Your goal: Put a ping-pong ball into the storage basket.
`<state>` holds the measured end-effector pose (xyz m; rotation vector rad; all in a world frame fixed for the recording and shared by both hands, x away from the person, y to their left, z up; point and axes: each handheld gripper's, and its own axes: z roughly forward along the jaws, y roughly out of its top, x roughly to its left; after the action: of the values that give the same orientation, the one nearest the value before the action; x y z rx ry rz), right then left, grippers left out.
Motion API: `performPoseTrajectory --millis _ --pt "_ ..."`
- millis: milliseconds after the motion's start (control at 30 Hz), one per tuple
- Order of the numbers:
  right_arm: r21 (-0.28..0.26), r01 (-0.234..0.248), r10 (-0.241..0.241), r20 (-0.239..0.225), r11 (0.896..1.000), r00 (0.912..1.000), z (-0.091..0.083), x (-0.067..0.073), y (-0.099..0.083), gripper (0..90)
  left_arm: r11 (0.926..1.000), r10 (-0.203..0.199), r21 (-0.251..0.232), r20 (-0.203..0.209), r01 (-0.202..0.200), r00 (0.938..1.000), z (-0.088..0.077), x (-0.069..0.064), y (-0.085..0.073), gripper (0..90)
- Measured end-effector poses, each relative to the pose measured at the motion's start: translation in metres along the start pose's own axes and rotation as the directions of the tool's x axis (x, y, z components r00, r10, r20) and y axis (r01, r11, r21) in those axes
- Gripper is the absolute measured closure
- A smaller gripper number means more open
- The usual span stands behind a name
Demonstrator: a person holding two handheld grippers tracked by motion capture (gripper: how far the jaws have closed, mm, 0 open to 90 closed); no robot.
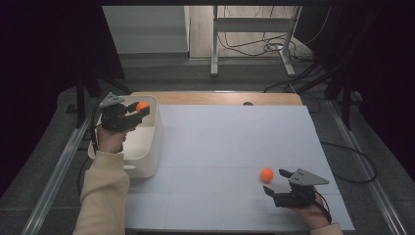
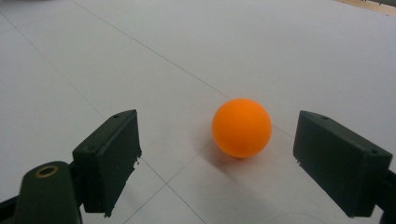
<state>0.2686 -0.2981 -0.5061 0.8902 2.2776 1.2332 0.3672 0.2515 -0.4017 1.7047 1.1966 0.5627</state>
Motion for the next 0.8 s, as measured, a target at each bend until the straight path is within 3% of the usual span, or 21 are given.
performPoseTrajectory --millis 267,433,800 --pt "0.003 0.002 -0.002 0.000 1.000 1.0000 0.000 0.000 0.000 15.5 0.9983 0.016 0.057 -0.039 -0.013 0.9991 0.006 0.002 -0.002 50.0" --pt "0.001 0.001 -0.001 -0.002 1.000 1.0000 0.000 0.000 0.000 15.5 0.9867 0.033 0.161 -0.057 -0.023 0.9978 0.014 0.004 -0.005 50.1" --pt "0.001 0.001 -0.001 -0.001 1.000 1.0000 0.000 0.000 0.000 15.5 0.9814 0.055 0.187 -0.062 -0.043 0.9965 0.016 0.001 -0.005 50.0"
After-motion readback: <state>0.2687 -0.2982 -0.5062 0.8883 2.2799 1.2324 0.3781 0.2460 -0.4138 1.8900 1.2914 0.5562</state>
